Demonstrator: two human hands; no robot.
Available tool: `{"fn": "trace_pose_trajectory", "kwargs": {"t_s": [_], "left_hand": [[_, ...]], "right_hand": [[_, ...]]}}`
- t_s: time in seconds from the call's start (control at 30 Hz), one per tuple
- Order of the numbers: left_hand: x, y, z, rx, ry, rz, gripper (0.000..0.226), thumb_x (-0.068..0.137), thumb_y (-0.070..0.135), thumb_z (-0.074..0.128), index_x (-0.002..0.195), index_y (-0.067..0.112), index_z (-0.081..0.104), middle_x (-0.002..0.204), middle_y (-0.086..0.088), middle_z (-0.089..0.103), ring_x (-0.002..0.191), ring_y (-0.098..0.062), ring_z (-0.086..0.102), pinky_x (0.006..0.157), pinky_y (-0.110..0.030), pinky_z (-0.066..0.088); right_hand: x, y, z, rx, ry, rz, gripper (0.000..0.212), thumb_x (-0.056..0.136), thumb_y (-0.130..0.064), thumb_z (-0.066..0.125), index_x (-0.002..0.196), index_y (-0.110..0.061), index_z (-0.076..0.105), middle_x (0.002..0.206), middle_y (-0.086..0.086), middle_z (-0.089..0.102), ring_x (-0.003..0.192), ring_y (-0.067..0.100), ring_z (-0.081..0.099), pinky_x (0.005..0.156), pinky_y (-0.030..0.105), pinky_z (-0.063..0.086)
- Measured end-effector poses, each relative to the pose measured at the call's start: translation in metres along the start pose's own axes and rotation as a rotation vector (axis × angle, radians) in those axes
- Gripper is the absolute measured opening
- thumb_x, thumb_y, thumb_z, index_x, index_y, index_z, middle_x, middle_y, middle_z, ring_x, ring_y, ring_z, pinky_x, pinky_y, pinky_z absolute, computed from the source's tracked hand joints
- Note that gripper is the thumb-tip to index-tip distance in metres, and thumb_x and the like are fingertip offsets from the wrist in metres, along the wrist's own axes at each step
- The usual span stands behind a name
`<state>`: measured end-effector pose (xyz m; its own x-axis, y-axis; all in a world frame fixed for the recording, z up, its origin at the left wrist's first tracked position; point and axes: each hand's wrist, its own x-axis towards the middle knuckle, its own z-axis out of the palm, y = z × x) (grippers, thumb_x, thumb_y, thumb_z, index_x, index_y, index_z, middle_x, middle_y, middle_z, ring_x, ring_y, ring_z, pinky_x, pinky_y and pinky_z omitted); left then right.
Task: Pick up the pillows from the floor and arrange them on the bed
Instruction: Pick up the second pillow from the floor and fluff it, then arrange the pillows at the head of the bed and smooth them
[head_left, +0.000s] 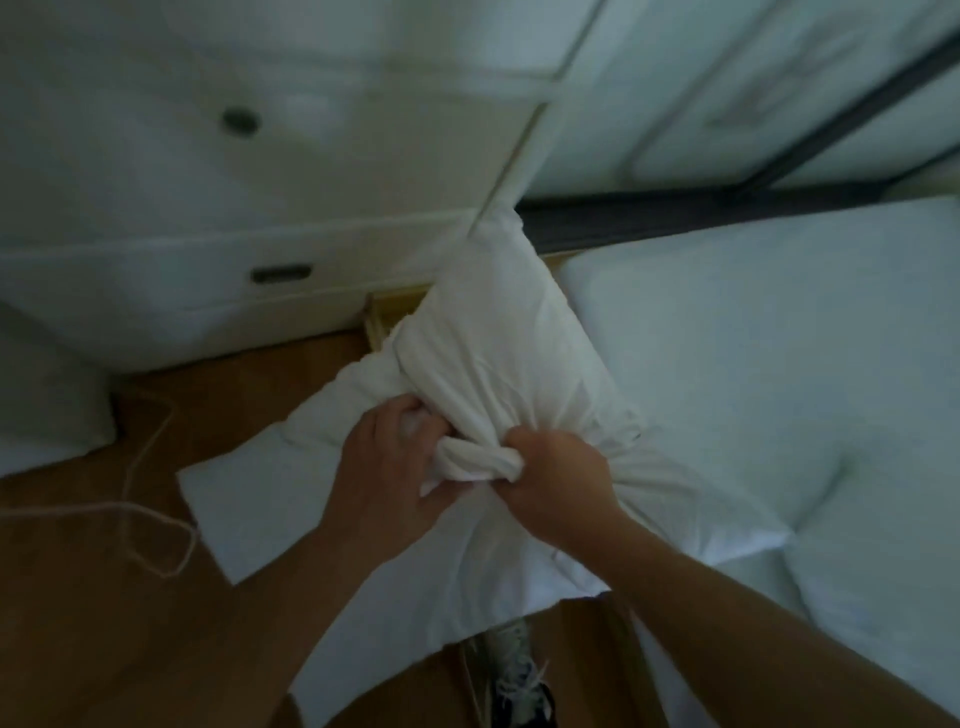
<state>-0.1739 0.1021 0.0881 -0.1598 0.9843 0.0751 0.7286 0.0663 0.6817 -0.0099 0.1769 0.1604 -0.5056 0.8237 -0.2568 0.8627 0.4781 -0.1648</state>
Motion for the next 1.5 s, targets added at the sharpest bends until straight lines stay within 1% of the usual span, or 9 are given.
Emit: {"fn": "trace_pose_trajectory", "kwargs": {"t_s": [0.13, 0.27, 0.43, 0.53, 0.63, 0.8, 1.13, 1.3, 1.5], "left_hand": [[0.070, 0.135, -0.006, 0.012, 0.032, 0.236, 0.051, 0.083, 0.053, 0.058, 0.121, 0.022, 0.046, 0.125, -0.017, 0.051, 0.107, -0.034, 0.051, 0.086, -0.047, 0.047], [0.145, 0.281, 0.016, -0.018, 0.074, 0.371, 0.047, 0.088, 0.047, 0.055, 0.125, 0.018, 0.055, 0.129, -0.018, 0.050, 0.113, -0.035, 0.049, 0.094, -0.046, 0.042], [0.221, 0.412, 0.091, 0.028, -0.101, 0.414, 0.072, 0.090, 0.057, 0.040, 0.148, 0.020, 0.020, 0.153, -0.016, 0.025, 0.139, -0.032, 0.025, 0.107, -0.049, 0.031], [0.254, 0.452, 0.155, 0.091, -0.314, 0.339, 0.086, 0.086, 0.061, 0.044, 0.149, 0.028, -0.003, 0.160, -0.009, 0.002, 0.145, -0.031, 0.008, 0.111, -0.056, 0.024], [0.275, 0.460, 0.218, 0.265, -0.607, 0.226, 0.093, 0.081, 0.066, 0.050, 0.147, 0.035, -0.008, 0.160, -0.003, -0.008, 0.146, -0.032, -0.001, 0.113, -0.060, 0.016], [0.286, 0.444, 0.279, 0.460, -0.859, 0.180, 0.098, 0.075, 0.071, 0.053, 0.146, 0.038, -0.005, 0.160, -0.001, -0.009, 0.145, -0.035, -0.004, 0.111, -0.063, 0.013], [0.329, 0.421, 0.360, 0.561, -0.838, 0.206, 0.137, 0.046, 0.087, 0.059, 0.139, 0.037, -0.027, 0.154, -0.008, -0.032, 0.138, -0.045, -0.026, 0.102, -0.077, 0.002], [0.332, 0.403, 0.387, 0.505, -0.875, 0.190, 0.146, 0.037, 0.088, 0.062, 0.139, 0.037, -0.030, 0.151, -0.010, -0.037, 0.134, -0.047, -0.032, 0.098, -0.078, -0.004], [0.330, 0.396, 0.417, 0.525, -0.792, 0.208, 0.148, 0.036, 0.084, 0.065, 0.144, 0.033, -0.022, 0.154, -0.016, -0.029, 0.134, -0.048, -0.032, 0.094, -0.079, -0.015]], "right_hand": [[-0.033, 0.088, -0.124, 0.036, 0.097, 0.152, 0.020, 0.074, -0.042, 0.070, 0.081, -0.025, 0.060, 0.080, 0.003, 0.069, 0.082, 0.032, 0.065, 0.060, 0.030, 0.035], [-0.048, 0.207, -0.237, 0.177, 0.151, 0.309, 0.032, 0.067, -0.032, 0.078, 0.060, -0.027, 0.048, 0.070, -0.001, 0.063, 0.082, 0.029, 0.066, 0.065, 0.035, 0.044], [-0.049, 0.379, -0.306, 0.268, 0.214, 0.427, 0.027, 0.062, -0.026, 0.084, 0.065, -0.023, 0.058, 0.067, -0.002, 0.060, 0.077, 0.023, 0.063, 0.067, 0.038, 0.046], [-0.041, 0.474, -0.308, 0.204, 0.204, 0.501, 0.033, 0.071, -0.034, 0.080, 0.094, -0.021, 0.062, 0.095, 0.005, 0.062, 0.098, 0.029, 0.059, 0.081, 0.038, 0.045], [-0.038, 0.540, -0.278, 0.118, 0.046, 0.643, 0.060, 0.079, -0.051, 0.069, 0.130, -0.028, 0.048, 0.132, 0.008, 0.047, 0.122, 0.031, 0.044, 0.100, 0.045, 0.035], [-0.049, 0.579, -0.202, 0.260, -0.139, 0.734, 0.073, 0.080, -0.052, 0.068, 0.141, -0.027, 0.037, 0.145, 0.008, 0.035, 0.128, 0.030, 0.038, 0.106, 0.047, 0.034], [-0.001, 0.620, -0.143, 0.294, -0.123, 0.676, 0.105, 0.071, -0.060, 0.072, 0.150, -0.033, 0.010, 0.161, -0.004, 0.008, 0.144, 0.024, 0.015, 0.113, 0.049, 0.025], [0.037, 0.647, -0.123, 0.223, -0.310, 0.651, 0.123, 0.059, -0.060, 0.081, 0.151, -0.033, 0.004, 0.162, 0.000, -0.001, 0.146, 0.029, 0.005, 0.115, 0.051, 0.020], [0.059, 0.664, -0.082, 0.148, -0.412, 0.657, 0.127, 0.061, -0.063, 0.078, 0.151, -0.029, -0.006, 0.161, 0.006, -0.009, 0.145, 0.038, 0.002, 0.112, 0.055, 0.024]]}}
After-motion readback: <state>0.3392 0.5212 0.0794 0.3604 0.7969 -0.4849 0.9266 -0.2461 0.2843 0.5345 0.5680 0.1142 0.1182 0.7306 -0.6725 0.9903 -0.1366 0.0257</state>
